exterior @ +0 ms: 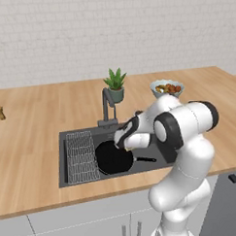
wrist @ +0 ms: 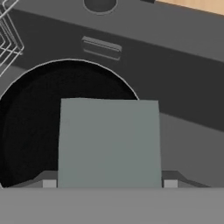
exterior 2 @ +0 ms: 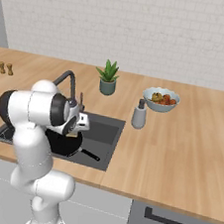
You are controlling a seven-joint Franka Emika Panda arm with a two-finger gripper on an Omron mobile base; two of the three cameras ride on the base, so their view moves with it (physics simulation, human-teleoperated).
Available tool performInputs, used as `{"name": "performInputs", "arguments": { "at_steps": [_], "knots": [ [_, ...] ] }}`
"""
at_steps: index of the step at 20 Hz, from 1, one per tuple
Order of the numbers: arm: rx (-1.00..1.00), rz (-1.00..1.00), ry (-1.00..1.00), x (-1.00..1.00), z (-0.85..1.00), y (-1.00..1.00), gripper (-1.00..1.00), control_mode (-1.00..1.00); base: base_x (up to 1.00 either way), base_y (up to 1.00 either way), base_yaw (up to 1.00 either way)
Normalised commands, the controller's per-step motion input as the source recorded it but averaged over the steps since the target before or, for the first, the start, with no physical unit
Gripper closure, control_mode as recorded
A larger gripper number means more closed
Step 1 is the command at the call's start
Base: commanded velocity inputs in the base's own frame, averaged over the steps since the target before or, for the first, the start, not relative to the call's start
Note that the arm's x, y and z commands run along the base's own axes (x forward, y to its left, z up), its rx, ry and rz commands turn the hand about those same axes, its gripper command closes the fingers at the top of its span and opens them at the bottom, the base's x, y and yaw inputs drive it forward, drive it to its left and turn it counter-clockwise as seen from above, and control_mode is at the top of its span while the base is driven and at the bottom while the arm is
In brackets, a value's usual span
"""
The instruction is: Pick the pan and sponge and place them into the sink. Then turn on the water.
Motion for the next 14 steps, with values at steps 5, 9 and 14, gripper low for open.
{"name": "performInputs", "arguments": {
  "at_steps": [5, 9, 14],
  "knots": [
    [0.0, 0.0, 0.0, 0.22, -0.31, 0.21, 1.0, -1.0, 0.0, 0.0, 0.0],
    [0.0, 0.0, 0.0, 0.14, -0.24, 0.07, 1.0, -1.0, 0.0, 0.0, 0.0],
    [0.0, 0.0, 0.0, 0.14, -0.28, 0.03, 1.0, -1.0, 0.0, 0.0, 0.0]
  ]
}}
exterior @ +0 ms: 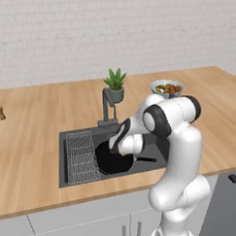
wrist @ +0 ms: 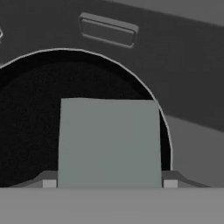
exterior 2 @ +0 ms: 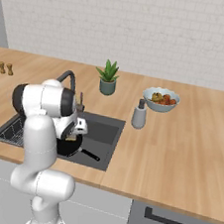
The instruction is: Pick the pan and sponge and place them into the sink. Then turn on the water.
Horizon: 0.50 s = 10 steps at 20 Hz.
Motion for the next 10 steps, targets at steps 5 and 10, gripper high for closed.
{"name": "performInputs", "arguments": {
  "at_steps": [5, 10],
  "knots": [
    [0.0, 0.0, -0.01, 0.05, -0.24, 0.01, 1.0, -1.0, 0.0, 0.0, 0.0],
    [0.0, 0.0, -0.01, 0.11, -0.23, 0.04, 1.0, -1.0, 0.0, 0.0, 0.0]
  ]
}}
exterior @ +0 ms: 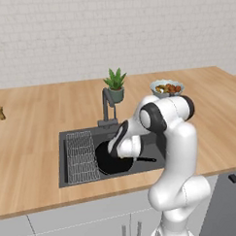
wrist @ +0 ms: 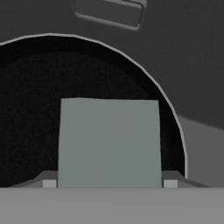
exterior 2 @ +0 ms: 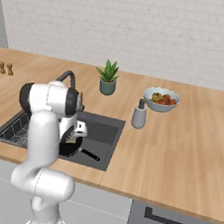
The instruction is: Pick the pan and sponge and place them into the sink. Then turn on the water.
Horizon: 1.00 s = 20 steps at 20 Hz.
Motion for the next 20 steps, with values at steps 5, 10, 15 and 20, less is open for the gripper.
{"name": "performInputs", "arguments": {
  "at_steps": [5, 10, 15, 20],
  "knots": [
    [0.0, 0.0, -0.01, 0.06, -0.11, 0.06, 1.0, -1.0, 0.0, 0.0, 0.0],
    [0.0, 0.0, 0.0, 0.0, 0.0, 0.0, 1.0, -1.0, 0.0, 0.0, 0.0],
    [0.0, 0.0, 0.0, 0.0, 0.0, 0.0, -1.0, -1.0, 0.0, 0.0, 0.0],
    [0.0, 0.0, 0.0, 0.0, 0.0, 0.0, -1.0, -1.0, 0.0, 0.0, 0.0]
  ]
}}
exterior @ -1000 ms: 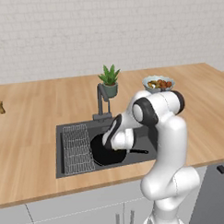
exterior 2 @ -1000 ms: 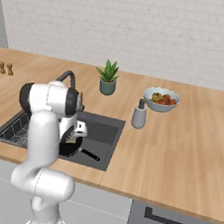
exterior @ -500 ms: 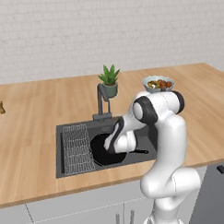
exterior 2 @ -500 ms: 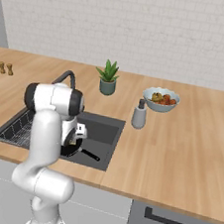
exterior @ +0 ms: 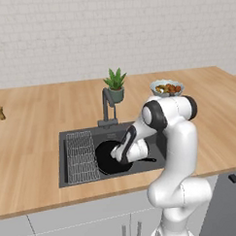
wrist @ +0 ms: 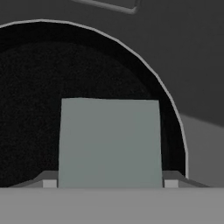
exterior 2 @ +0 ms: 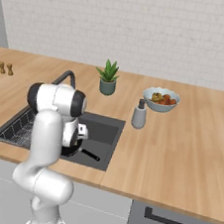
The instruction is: Pick the pan and sponge and place them into the sink. Then turn on the water.
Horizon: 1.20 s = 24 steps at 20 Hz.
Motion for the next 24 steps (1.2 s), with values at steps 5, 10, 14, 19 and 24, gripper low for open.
{"name": "performInputs", "arguments": {
  "at_steps": [5, 10, 14, 19, 24],
  "knots": [
    [0.0, 0.0, 0.0, 0.0, 0.0, 0.0, -1.0, -1.0, 0.0, 0.0, 0.0],
    [0.0, 0.0, 0.0, 0.01, 0.0, 0.0, -1.0, -1.0, 0.0, 0.0, 0.0],
    [0.01, 0.0, -0.07, -0.01, 0.28, -0.03, -1.0, -1.0, 0.0, 0.0, 0.0],
    [0.02, 0.0, -0.3, -0.21, 0.52, -0.1, -1.0, -1.0, 0.0, 0.0, 0.0],
    [0.01, -0.01, -0.32, -0.07, 0.48, -0.02, -1.0, -1.0, 0.0, 0.0, 0.0]
  ]
}}
